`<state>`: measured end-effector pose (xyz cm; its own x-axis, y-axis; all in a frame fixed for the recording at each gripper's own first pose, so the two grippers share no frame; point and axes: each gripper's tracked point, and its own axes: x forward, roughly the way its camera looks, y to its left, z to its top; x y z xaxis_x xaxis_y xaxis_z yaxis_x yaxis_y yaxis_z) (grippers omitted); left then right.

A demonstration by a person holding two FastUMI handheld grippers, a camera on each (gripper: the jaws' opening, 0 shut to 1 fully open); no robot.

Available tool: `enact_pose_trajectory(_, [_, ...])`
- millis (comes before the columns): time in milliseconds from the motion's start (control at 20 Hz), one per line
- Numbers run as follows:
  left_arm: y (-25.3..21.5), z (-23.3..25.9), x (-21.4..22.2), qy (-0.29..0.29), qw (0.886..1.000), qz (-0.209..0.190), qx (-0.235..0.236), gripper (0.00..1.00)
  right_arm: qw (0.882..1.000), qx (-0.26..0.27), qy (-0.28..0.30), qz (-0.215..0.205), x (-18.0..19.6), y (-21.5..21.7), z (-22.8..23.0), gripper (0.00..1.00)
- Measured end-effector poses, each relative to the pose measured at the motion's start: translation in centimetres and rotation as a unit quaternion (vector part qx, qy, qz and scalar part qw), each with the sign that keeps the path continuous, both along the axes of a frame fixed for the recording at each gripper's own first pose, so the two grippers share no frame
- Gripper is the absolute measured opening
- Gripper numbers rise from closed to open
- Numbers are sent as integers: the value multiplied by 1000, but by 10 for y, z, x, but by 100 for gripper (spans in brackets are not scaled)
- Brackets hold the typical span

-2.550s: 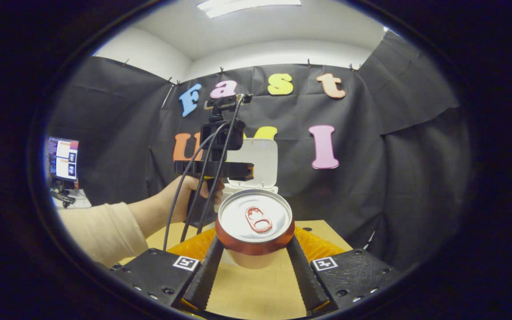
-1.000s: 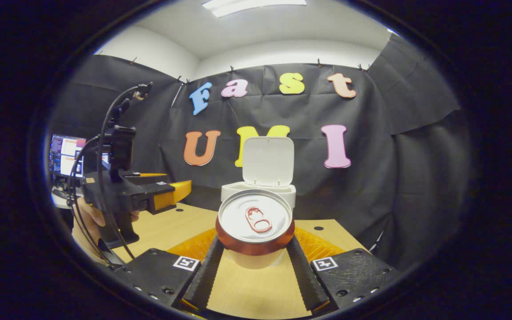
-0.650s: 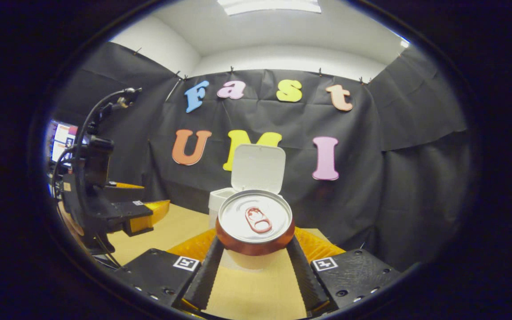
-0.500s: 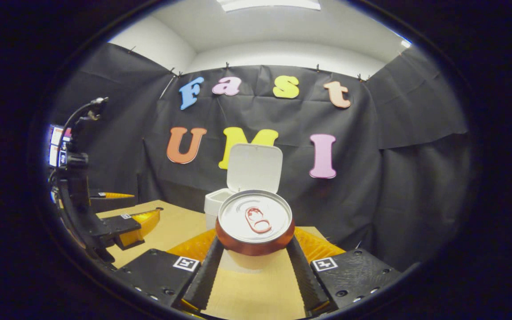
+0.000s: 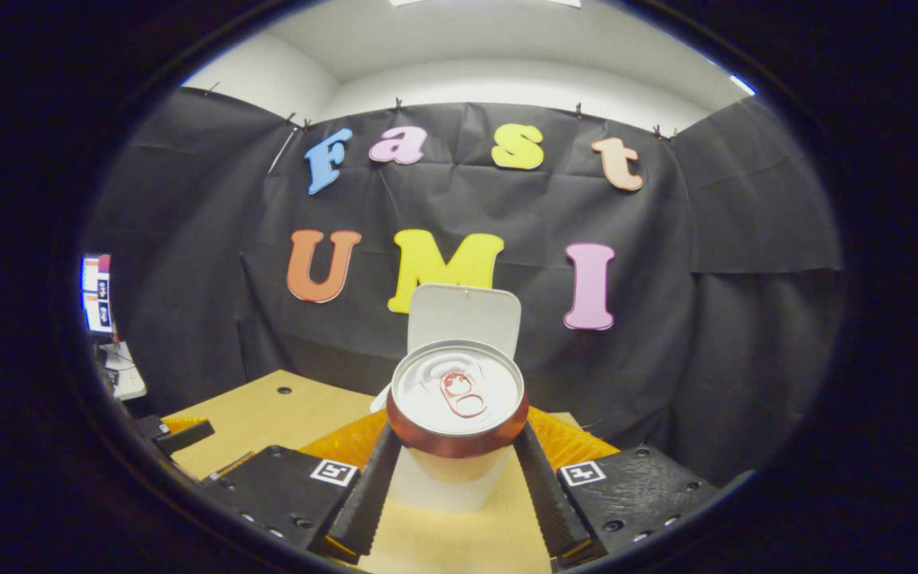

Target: Press the lid of the desktop garbage bin to open it, pick up the crumpled paper on the desktop and throw it into the bin, then pick up the pop can on the desktop and drop it into the bin, and finally close the garbage bin lid.

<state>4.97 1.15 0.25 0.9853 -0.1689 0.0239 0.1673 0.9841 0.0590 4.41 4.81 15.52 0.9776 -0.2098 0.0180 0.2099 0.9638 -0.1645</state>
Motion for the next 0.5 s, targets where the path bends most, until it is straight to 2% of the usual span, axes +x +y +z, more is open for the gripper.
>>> enact_pose_trajectory(100, [3, -1, -2, 3, 1000, -3, -3, 99, 1000, -3, 6, -13, 17, 2, 13, 75])
enact_pose_trajectory(150, [5, 0, -3, -1, 1000, -2, -3, 99, 1000, -4, 11, -21, 26, 1, 19, 78])
enact_pose_trajectory(350, [8, 0, -6, -5, 1000, -12, -8, 99, 998, -6, 41, -51, 77, -4, 33, 78])
enact_pose_trajectory(500, [14, 1, -5, -7, 1000, -1, -5, 99, 996, -19, 51, -69, 117, -14, 38, 78])
